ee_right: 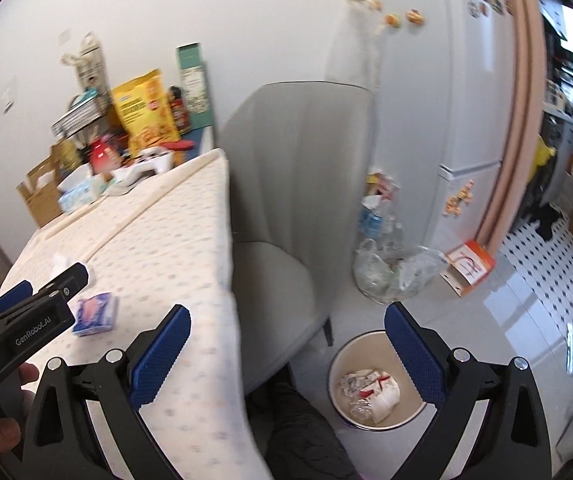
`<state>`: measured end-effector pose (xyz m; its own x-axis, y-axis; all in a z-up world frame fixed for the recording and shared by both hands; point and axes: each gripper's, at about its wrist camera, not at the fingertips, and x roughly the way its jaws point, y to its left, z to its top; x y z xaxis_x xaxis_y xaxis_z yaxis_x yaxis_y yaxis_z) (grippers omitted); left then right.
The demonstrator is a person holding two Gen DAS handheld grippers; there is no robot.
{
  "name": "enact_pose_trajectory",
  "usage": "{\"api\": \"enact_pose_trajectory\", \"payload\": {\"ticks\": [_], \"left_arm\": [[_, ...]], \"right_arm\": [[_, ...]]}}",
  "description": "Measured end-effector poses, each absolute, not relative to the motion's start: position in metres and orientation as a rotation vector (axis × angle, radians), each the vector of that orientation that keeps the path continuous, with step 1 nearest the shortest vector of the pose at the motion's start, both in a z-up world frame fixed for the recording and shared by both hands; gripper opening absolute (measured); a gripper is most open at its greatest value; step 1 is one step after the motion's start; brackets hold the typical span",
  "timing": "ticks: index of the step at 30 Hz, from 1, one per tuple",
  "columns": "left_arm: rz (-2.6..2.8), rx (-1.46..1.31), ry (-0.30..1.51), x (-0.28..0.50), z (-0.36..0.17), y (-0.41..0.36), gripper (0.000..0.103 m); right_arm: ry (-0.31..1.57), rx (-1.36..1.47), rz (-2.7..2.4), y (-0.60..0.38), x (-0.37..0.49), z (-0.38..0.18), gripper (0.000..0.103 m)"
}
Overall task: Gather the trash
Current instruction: 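Move both open tools from the bin back over the bed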
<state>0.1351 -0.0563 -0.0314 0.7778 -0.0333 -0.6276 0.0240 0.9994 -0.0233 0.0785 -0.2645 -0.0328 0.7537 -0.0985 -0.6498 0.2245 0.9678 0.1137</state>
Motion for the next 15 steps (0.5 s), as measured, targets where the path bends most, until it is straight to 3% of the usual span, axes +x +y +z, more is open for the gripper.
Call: {"api": "enact_pose_trajectory", "payload": {"ticks": [15], "left_arm": [[0.097, -0.103, 0.655, 0.121, -0.029, 0.05, 0.097]], "right_arm": [[0.696, 0.082, -0.025, -0.159, 0.094, -0.023, 0.095]]}}
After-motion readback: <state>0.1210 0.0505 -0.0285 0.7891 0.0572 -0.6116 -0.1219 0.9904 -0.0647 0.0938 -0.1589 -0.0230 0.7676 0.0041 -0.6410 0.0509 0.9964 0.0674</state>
